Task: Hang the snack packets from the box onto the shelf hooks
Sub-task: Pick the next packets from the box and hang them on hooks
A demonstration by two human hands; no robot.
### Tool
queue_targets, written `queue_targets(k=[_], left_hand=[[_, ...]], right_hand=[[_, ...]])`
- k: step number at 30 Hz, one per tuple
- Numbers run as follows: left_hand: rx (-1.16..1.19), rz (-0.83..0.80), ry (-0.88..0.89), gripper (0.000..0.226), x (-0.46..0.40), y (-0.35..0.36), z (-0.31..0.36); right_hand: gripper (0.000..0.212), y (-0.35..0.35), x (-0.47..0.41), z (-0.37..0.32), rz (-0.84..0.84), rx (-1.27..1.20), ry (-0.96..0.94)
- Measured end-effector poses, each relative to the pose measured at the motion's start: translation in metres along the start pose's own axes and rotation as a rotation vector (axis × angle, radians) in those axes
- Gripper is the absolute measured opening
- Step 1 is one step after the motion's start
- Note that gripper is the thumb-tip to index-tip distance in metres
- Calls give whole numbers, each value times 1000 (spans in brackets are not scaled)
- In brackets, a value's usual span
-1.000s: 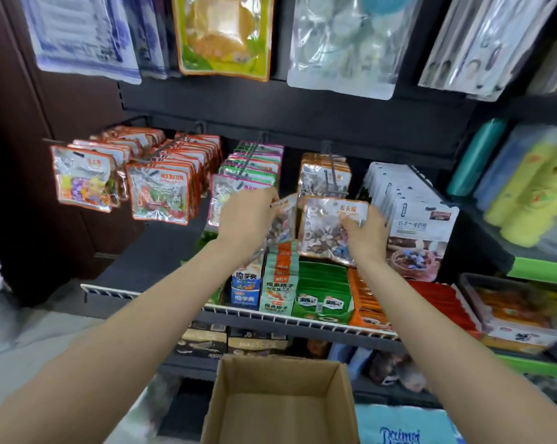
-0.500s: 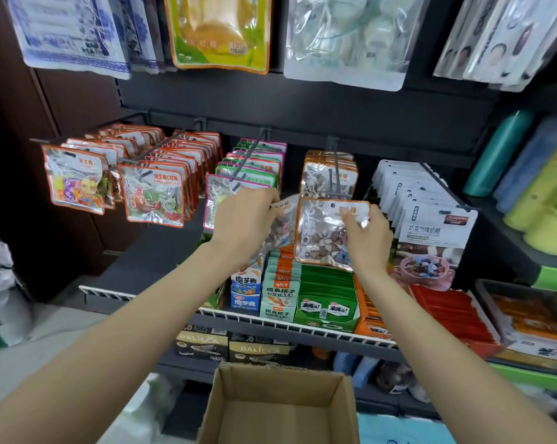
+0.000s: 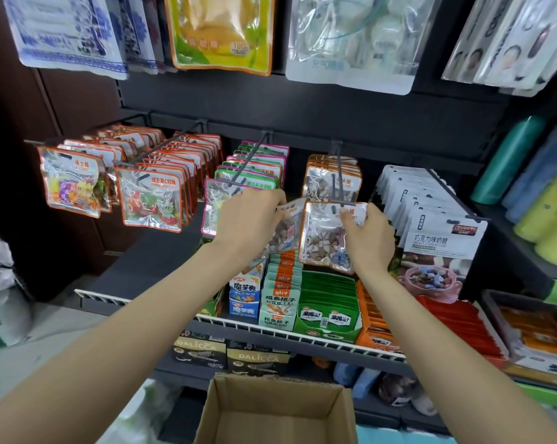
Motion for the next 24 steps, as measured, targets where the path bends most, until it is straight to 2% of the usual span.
queue_targets(k=[7,10,13,15,17,19,20,24], left_hand=[[16,-18,21,16,-15,8,8],[40,-47,54,16,-18,14,10],[173,-132,83,15,-20,20,9],[270,-200,98,16,-21,25,9],[341,-256,123,17,-21,29,13],[441,-281,149,15,-22,32,19],[506,-275,144,15,-22,35,21],[713,-72,-18,33,-13,46,26]], right_hand=[[28,16,-68,-3,-69,166,74],[28,25,-81,0,-114,131,80],[36,21,-56,7,-64,-20,-21],[29,10,-26,15,-59,-202,-70],[23,-2,3,18,-245,-440,-50],[27,-10,26,17,-464,-620,-46],[31,-12,32,16,-495,-654,-65],[48,-17,40,14,-329,-723,-104]])
Point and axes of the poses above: each hand's wrist, its own x-axis away from the middle knuckle, its own y-axis out of the palm, z = x × y, the point moved 1 cm from there along -x, towards the middle knuckle, and after that the axes turned 8 degrees about -z, right-handed, at the moved point
